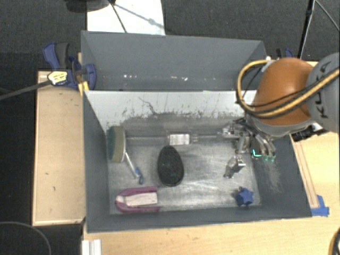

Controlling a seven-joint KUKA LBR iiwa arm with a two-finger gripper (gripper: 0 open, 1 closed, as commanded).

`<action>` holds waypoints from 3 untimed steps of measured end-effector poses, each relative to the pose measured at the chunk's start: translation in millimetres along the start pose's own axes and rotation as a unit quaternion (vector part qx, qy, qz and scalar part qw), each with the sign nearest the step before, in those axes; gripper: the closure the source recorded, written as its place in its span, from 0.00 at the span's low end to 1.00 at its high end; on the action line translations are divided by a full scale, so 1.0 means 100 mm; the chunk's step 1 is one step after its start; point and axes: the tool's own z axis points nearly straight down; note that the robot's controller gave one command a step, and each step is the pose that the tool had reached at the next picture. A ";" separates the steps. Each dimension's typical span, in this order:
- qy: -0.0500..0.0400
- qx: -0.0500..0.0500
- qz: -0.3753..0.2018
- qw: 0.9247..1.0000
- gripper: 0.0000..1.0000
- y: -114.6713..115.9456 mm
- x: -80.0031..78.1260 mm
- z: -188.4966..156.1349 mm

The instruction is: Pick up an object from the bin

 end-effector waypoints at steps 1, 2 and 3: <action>-0.001 -0.002 -0.072 0.997 0.00 0.92 0.06 0.76; -0.003 -0.002 -0.016 1.000 0.00 1.71 0.26 0.79; -0.002 0.000 -0.014 1.000 1.00 1.66 0.26 0.79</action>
Offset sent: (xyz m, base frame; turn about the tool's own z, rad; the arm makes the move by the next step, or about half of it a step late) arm -0.0033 0.0876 -0.0731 -0.1355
